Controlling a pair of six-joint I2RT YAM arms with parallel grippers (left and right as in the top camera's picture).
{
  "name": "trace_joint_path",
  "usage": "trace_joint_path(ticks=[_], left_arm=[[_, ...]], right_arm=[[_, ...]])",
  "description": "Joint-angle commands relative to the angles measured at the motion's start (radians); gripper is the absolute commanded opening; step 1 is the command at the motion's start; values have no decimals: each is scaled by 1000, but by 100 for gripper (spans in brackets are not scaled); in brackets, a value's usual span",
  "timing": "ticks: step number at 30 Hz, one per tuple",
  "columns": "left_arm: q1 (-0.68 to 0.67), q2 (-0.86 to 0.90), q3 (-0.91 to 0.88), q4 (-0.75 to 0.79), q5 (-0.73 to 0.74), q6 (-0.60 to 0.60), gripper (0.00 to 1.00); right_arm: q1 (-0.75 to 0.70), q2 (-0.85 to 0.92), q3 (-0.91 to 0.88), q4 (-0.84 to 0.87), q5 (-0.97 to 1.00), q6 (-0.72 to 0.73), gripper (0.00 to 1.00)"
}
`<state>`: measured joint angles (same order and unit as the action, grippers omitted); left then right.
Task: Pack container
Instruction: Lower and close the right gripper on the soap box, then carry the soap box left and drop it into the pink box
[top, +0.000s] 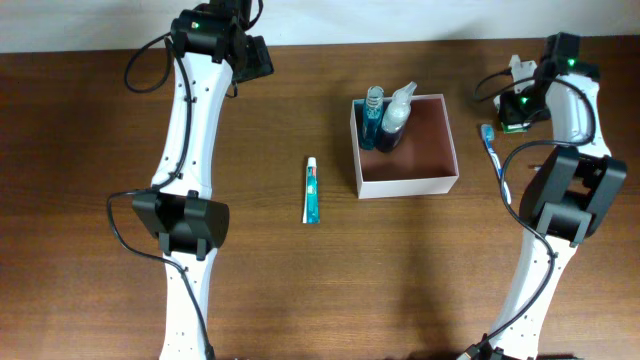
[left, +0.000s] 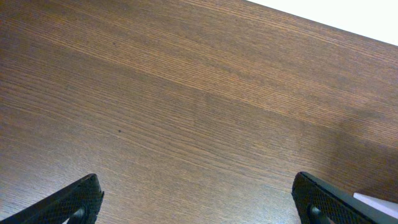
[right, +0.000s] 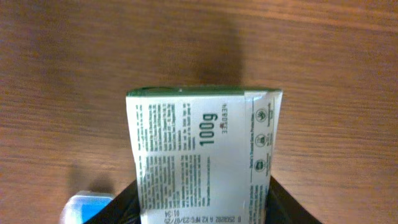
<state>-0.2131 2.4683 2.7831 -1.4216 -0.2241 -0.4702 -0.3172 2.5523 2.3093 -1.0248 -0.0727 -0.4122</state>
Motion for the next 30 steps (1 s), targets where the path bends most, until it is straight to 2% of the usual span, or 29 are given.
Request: trace_joint_path(ticks=[1,9,13,21,30], left_arm=[[2,-13,-2,-1,0,-11,99],[2,-13,-2,-1,0,-11,100],[2,-13,-2,-1,0,-11,99],[2,-13,-2,-2,0,-11,99],[2,-14,-2,-2,0,-11,99]], right_arm=[[10,-33,170,-91,-3,36,45],[79,-33,513,-431,-3,132,46],[127,-40,612,-536,-3,174,46],[211,-138,612,-606,-3,212,46],[228,-395,489,-674,-3,292,46]])
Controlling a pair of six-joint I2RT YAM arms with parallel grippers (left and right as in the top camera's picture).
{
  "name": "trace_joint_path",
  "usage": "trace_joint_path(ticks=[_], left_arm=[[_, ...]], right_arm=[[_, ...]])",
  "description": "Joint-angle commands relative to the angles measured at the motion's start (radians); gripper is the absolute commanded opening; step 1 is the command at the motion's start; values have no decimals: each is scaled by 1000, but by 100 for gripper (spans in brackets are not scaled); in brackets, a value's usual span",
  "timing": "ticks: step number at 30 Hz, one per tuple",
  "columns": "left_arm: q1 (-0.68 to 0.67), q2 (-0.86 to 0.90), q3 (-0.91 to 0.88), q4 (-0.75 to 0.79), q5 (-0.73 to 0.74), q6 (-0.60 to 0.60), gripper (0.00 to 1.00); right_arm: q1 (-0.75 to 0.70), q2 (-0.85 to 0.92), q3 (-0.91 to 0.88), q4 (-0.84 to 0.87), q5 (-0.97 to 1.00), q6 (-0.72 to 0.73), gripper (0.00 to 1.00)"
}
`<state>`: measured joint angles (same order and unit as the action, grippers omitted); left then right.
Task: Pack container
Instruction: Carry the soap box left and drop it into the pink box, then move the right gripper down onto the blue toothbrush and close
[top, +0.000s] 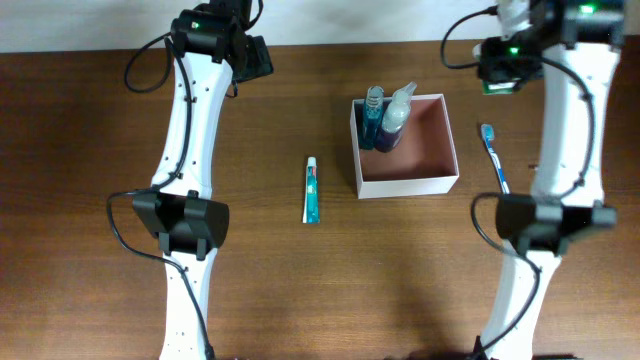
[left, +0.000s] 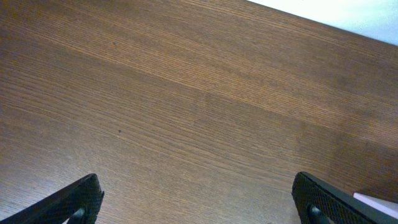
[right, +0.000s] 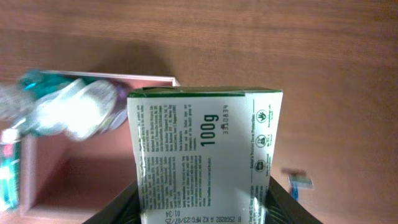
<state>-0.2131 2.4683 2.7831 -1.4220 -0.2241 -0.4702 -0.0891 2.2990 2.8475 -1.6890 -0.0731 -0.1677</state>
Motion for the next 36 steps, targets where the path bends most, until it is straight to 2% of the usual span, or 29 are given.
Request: trace_joint_path(ticks=[1,4,6,12,21,27,28,33,36], left_arm=[[2,-13,-2,-1,0,-11,99],[2,-13,-2,-1,0,-11,99],[2,-13,-2,-1,0,-11,99],[2,-13,-2,-1,0,-11,99],[2,-13,-2,-1,0,-11,99],[2,-14,-2,-1,0,-11,99],[2,-13,-2,-1,0,-11,99],[2,-13,-2,-1,0,-11,99],[2,-13,-2,-1,0,-11,99]], right_arm=[[0,-166,-76,-10,-8,59,46],[12,-235,-174,-10,-76,76,47],[27,-252,-222,-10,-109,77,52],[88,-246,-394,-1,-72,79,56],[107,-245,-686,185,-74,80,61],[68,-246,-687,205,-30,80,62],[44,-246,-687,205,-8,80,66],[-37,-246,-687,215,-1,80,68],[-81,-246,-688,241,-1,79,74]])
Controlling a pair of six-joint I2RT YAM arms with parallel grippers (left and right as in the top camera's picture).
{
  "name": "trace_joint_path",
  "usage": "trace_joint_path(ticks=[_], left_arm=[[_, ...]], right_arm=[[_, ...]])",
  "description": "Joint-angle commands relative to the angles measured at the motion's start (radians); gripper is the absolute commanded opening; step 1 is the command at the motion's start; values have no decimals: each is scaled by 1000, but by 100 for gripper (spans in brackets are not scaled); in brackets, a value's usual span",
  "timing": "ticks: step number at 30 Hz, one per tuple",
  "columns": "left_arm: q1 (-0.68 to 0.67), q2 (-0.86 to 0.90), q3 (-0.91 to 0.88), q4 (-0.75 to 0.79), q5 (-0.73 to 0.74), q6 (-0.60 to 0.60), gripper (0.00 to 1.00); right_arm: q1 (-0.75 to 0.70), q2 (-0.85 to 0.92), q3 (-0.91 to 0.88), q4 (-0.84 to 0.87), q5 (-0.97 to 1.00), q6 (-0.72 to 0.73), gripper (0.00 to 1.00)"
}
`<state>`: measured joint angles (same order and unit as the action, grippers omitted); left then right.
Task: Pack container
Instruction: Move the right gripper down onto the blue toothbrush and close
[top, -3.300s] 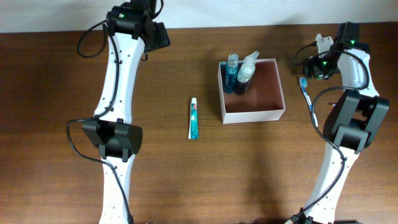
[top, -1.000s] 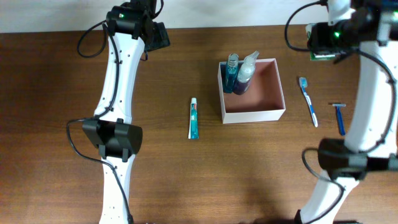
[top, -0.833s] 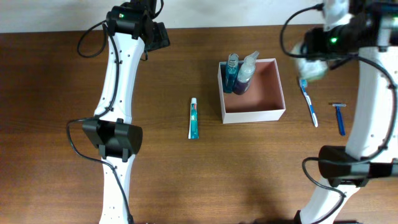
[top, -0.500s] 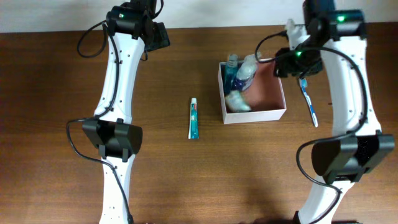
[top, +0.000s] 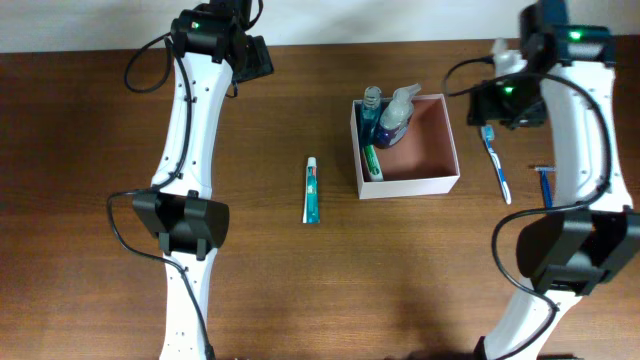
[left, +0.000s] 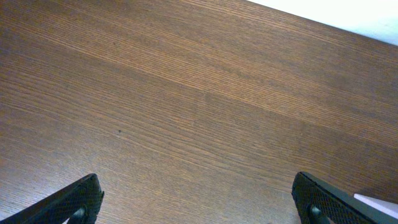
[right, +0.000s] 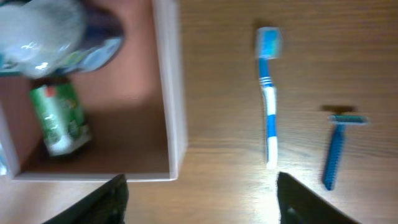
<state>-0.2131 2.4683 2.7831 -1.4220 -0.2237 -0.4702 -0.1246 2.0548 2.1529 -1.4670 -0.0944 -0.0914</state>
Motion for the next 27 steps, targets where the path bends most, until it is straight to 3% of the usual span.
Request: trace_joint_path(ticks=[1,7,12,17,27], left_arm=[[2,-13,-2,-1,0,-11,99],[2,-14,-2,-1,0,-11,100],[2,-13,-2,-1,0,-11,99],[2,-13,-2,-1,0,-11,99],[2,-13,-2,-1,0,-11,99]], right_arm=[[-60,0,7,32,20,3,74],[-99,42,-18,89,21,-11,79],[-100,115,-47,92,27,-127,84],[-100,185,-93,91,28,-197,96],[-103,280,-165,105,92,-245,86]])
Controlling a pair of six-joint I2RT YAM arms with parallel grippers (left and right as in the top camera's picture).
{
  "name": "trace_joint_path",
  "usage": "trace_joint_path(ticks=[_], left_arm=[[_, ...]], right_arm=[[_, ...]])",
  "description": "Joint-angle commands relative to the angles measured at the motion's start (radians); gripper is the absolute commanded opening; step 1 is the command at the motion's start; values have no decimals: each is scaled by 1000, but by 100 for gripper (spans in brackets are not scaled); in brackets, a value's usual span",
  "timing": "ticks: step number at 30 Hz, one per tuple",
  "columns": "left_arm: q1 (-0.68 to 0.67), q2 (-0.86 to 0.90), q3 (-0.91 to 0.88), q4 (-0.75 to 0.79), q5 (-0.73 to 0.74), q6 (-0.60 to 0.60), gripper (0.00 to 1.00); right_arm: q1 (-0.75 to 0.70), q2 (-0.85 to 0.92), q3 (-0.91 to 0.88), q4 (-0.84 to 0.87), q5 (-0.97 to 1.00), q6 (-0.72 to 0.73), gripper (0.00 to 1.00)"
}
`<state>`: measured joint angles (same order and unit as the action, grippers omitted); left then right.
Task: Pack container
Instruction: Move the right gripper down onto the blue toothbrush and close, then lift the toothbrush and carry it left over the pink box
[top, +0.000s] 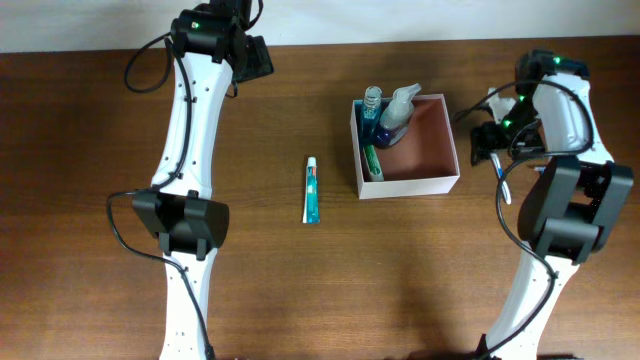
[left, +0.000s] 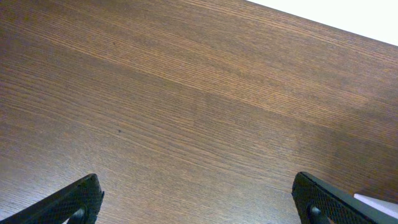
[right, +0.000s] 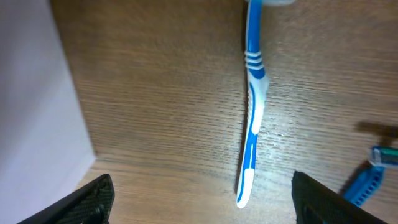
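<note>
The white container with a brown floor holds two bottles and a green carton. Its white wall fills the left of the right wrist view. A blue and white toothbrush lies on the wood just right of it, its handle tip showing past the arm. My right gripper is open low over the toothbrush handle. A blue razor lies further right. A toothpaste tube lies left of the container. My left gripper is open over bare wood at the far left.
The wooden table carries everything. Its far edge meets a white surface close behind the left gripper. The right arm's base stands right of the toothbrush.
My right gripper was open high over the container's right wall, with the whole toothbrush and razor in sight. It now sits lower and further right, close over the toothbrush handle. The left arm is unchanged.
My right gripper first held a green and white carton over the table at the right. It then held the carton above the container's far corner. Later the carton lay inside the container and the gripper was open. Now the gripper is low over the toothbrush.
</note>
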<state>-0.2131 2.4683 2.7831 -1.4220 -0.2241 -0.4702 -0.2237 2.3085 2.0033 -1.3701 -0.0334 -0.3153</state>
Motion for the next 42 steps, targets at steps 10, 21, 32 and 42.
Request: trace_joint_path(ticks=[10,21,32,42], left_arm=[[2,-13,-2,-1,0,-11,100],[2,-14,-2,-1,0,-11,99],[2,-14,-2,-1,0,-11,99],[2,-13,-2,-1,0,-11,99]], right_arm=[[-8,87,-18,95,32,-29,72],[-8,90,-18,171,55,-55,56],[-8,124,-18,177,53,-55,56],[-8,135,-18,174,53,-46,31]])
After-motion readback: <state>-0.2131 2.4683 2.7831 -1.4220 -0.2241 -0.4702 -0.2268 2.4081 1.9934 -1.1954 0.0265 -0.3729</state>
